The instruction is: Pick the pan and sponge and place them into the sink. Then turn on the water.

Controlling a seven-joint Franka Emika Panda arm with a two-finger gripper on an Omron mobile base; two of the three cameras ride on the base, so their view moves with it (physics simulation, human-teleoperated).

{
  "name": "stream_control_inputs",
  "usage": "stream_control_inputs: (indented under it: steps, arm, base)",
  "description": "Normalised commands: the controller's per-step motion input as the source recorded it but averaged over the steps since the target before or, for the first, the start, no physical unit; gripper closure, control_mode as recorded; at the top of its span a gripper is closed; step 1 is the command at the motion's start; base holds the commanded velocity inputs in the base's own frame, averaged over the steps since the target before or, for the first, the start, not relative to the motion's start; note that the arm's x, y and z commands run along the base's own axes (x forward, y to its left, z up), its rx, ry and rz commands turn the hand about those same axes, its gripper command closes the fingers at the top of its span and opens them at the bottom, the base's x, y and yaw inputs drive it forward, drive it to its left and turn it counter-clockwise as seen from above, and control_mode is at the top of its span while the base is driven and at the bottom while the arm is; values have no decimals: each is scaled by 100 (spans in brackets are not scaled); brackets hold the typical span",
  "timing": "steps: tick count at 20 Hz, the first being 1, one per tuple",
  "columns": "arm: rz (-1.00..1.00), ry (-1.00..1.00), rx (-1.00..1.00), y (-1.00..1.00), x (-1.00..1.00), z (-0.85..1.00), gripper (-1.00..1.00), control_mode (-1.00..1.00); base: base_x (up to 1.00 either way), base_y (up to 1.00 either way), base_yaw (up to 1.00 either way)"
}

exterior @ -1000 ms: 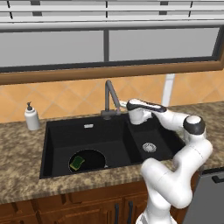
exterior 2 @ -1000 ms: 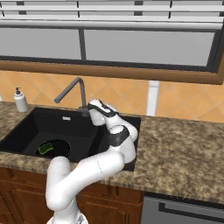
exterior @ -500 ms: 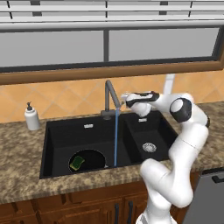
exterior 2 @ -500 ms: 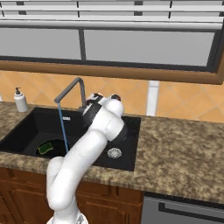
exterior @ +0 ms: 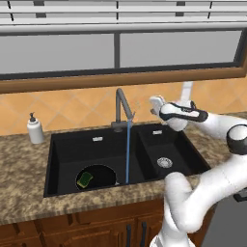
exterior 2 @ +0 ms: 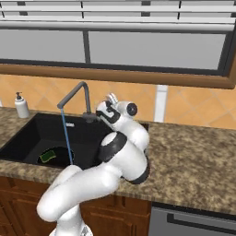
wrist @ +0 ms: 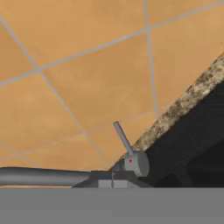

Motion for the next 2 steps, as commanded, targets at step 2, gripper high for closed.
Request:
stream_control_inputs:
  steps: [2]
  arm:
    - [1,-32,21,0,-100,45,100,-100]
  base:
    - [0,0,0]
